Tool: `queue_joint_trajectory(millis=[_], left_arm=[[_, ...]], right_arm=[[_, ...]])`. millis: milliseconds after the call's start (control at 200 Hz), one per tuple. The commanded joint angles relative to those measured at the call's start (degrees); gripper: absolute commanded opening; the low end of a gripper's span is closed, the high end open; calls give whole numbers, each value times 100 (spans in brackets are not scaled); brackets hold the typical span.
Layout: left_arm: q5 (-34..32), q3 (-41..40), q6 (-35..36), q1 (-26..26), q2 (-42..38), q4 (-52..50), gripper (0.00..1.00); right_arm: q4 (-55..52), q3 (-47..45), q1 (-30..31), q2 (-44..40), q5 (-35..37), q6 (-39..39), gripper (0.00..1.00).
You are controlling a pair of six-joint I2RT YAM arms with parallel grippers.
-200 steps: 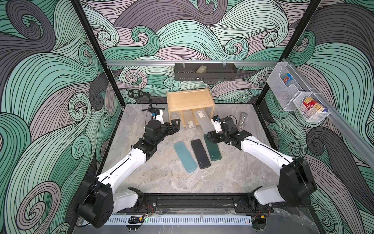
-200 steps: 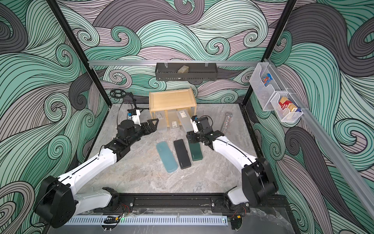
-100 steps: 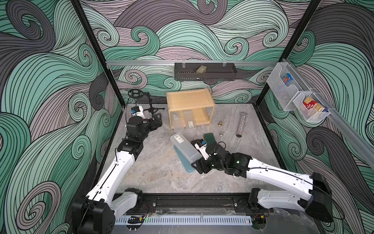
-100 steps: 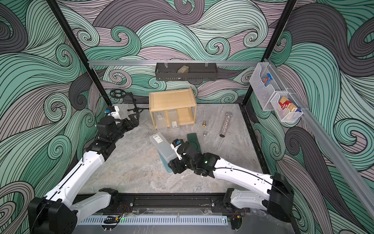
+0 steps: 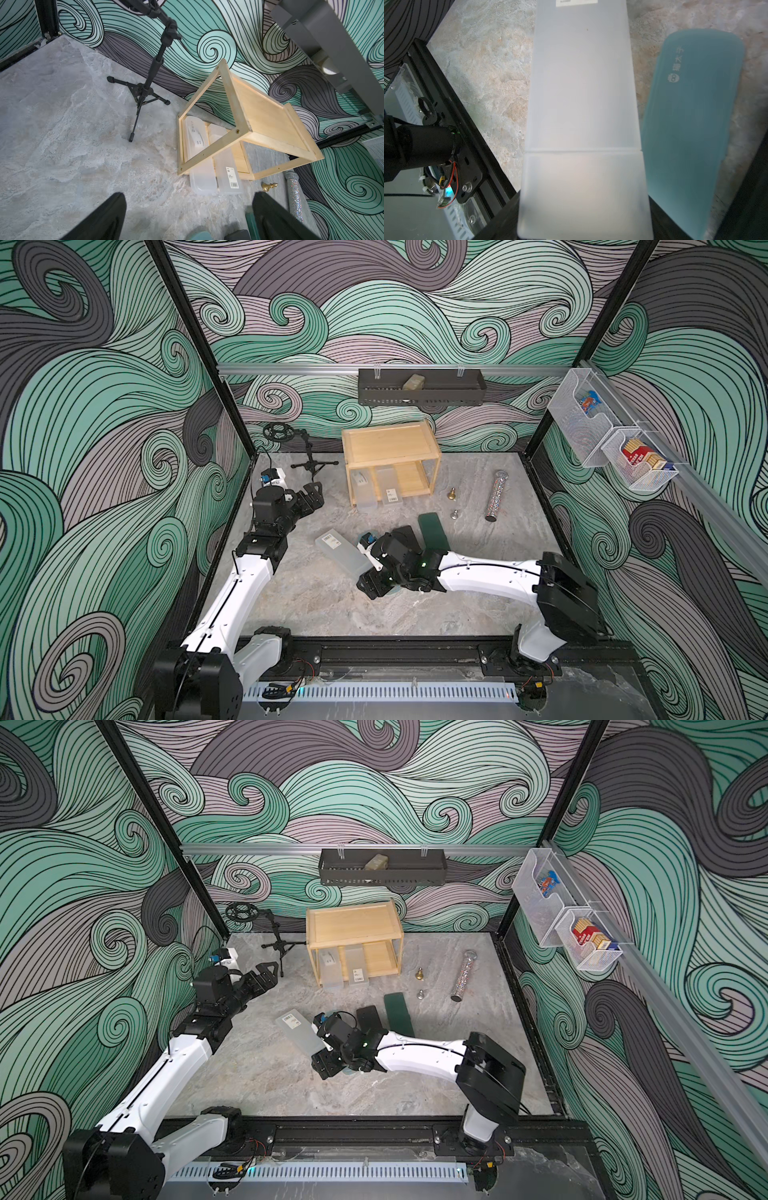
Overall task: Remove the pencil cases from the shelf
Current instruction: Place the pencil case at the center of the board.
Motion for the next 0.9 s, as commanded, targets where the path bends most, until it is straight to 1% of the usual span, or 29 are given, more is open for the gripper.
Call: queue_joint_trajectory(millis=[0, 160, 340, 390, 425, 450, 490, 595, 685, 740, 821, 891], left_arm=[[226, -99, -43, 58, -189, 190, 99], [285, -204, -75, 71, -137, 282, 99], [328, -328, -71, 82, -116, 335, 99], [334, -371, -83, 83, -129, 353, 99], [344, -398, -84, 82, -129, 370, 99], [352, -413, -100, 83, -119, 366, 98], [350, -434, -117, 83, -108, 370, 99], [369, -558, -199, 78, -72, 408, 98], [361, -722, -508, 83, -139, 410, 99], [380, -895, -573, 83, -238, 489, 99], [143, -1115, -768, 83, -432, 397, 99], [-63, -1356, -1060, 63, -620, 224, 98]], right_arm=[[286, 297, 32, 400, -71, -171, 76], [309, 660, 32, 966, -48, -198, 77], [306, 749, 32, 1260, 81, -161, 77], [310, 726, 32, 1272, 46, -149, 81], [307, 711, 34, 1264, 39, -135, 88], [313, 694, 37, 1245, 32, -129, 92], [341, 660, 32, 1200, 15, -125, 94], [360, 666, 26, 1091, 24, -168, 96], [360, 749, -10, 964, -86, -230, 99], [353, 828, -76, 797, -162, -326, 100], [345, 877, -321, 388, -211, -486, 100], [331, 844, -732, -96, -367, -622, 100]])
